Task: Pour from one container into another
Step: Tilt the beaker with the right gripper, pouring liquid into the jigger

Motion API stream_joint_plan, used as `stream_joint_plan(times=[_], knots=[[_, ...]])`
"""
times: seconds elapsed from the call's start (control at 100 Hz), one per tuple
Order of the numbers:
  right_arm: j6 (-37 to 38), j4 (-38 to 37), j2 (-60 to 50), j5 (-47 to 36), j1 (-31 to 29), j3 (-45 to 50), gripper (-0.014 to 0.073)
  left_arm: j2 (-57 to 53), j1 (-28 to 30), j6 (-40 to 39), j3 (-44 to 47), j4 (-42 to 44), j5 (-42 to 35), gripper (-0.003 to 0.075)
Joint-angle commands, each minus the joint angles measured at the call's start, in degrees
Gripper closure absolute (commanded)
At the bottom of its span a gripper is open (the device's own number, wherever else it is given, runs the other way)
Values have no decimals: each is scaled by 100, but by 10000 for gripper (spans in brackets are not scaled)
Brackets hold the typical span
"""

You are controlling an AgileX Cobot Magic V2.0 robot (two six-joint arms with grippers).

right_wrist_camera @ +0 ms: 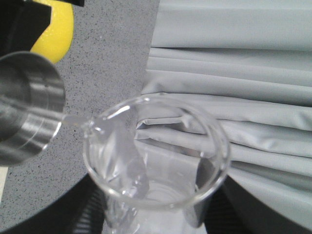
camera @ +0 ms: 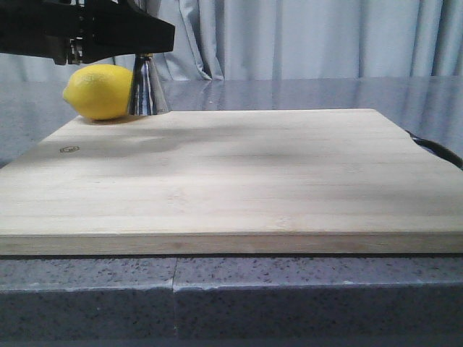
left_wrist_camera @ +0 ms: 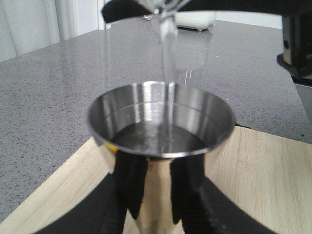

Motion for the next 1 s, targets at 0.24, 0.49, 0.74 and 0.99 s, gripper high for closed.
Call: stream_joint_plan(times=[0.24, 0.49, 0.74, 0.99], knots=[[208, -252, -148, -246, 4, -225, 297, -211, -39, -43, -178, -490, 584, 535], [897, -252, -159, -115, 4, -225, 297, -211, -39, -43, -178, -490, 584, 535], [1552, -252, -204, -54, 4, -248, 297, -211, -39, -43, -178, -490, 584, 535], [2575, -252, -460, -40, -105, -248, 297, -211, -39, -43, -178, -490, 584, 535]])
